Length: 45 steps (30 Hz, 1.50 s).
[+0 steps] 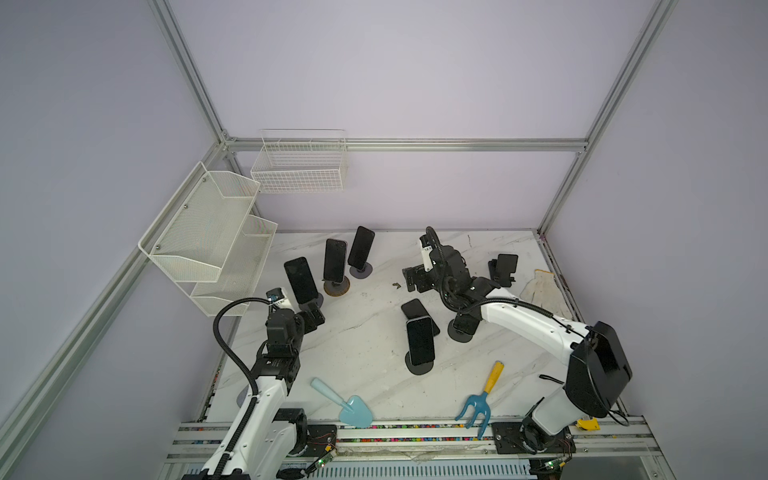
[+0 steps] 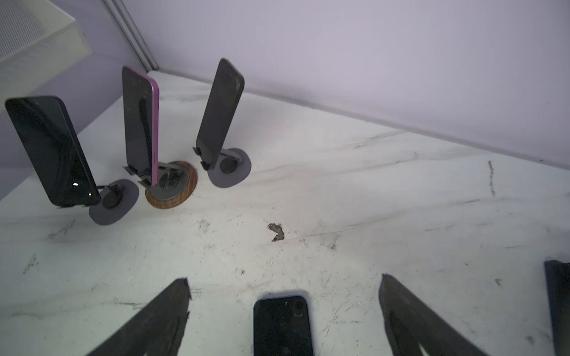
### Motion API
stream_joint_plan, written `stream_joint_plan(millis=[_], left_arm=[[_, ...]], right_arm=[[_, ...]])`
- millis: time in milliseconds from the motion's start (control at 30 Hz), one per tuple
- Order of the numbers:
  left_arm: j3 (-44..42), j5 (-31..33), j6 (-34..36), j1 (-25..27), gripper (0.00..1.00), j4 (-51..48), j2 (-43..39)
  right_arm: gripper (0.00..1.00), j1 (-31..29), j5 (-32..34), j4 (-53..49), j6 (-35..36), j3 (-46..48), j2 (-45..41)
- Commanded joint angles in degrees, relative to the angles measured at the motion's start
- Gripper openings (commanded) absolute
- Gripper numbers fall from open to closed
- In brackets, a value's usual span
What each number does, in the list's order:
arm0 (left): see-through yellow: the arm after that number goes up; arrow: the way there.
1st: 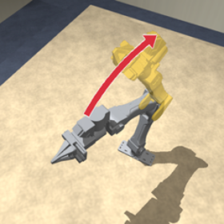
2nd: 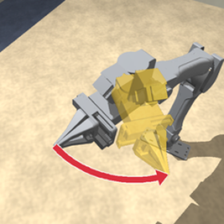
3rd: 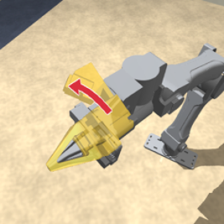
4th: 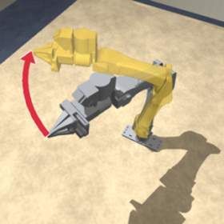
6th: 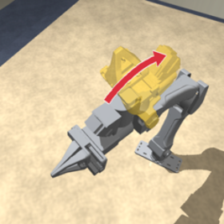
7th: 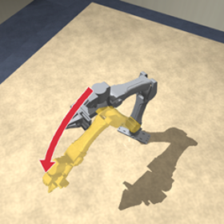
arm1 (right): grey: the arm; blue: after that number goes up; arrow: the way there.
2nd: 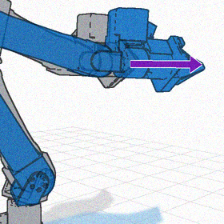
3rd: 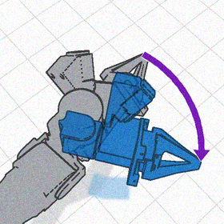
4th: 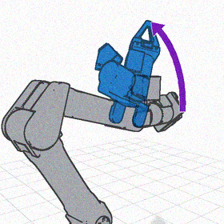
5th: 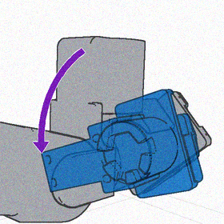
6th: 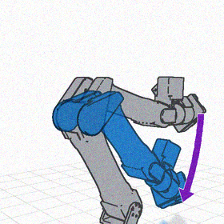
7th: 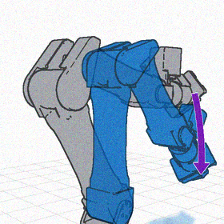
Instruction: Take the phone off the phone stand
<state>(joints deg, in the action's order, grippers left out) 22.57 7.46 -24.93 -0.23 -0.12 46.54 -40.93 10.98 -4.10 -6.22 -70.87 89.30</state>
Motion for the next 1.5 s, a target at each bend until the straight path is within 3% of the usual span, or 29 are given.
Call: stream_joint_plan(millis=[0,67,300,433,733,900,1100,1467], left_arm=[[-2.6,-3.4,-0.1,0.2,0.99,3.8,-2.0],[-3.3,-3.8,0.0,0.2,1.00,4.5,-3.2],[-2.9,-7.2,0.4,1.2,1.00,5.0,-3.0],[-1.7,-3.9,0.4,6.5,1.00,6.0,-0.9],[1.0,1.4,3.5,14.1,1.00,2.0,0.1],[-0.2,3.4,4.8,17.3,1.00,0.9,-0.9],[-1.1,7.1,3.9,17.5,0.99,0.9,-1.4],[-1.8,6.9,3.5,17.5,1.00,1.6,-1.3]], right_arm=[[0.97,-0.3,9.2,0.8,-2.7,2.1,-3.6],[0.97,-0.1,14.2,-1.5,-10.1,3.2,-6.5],[0.97,0.2,3.0,-13.1,-13.8,-1.2,-10.3],[0.97,-0.1,-2.3,-20.6,-16.0,-2.6,-10.3],[0.97,-8.4,2.9,-35.0,-25.1,-4.9,-13.0],[0.97,-10.7,0.6,-46.2,-27.9,-9.8,-12.3],[0.97,-13.3,-6.9,-47.8,-29.5,-7.9,-10.9],[0.97,-15.7,-7.5,-45.9,-33.4,-4.7,-5.9]])
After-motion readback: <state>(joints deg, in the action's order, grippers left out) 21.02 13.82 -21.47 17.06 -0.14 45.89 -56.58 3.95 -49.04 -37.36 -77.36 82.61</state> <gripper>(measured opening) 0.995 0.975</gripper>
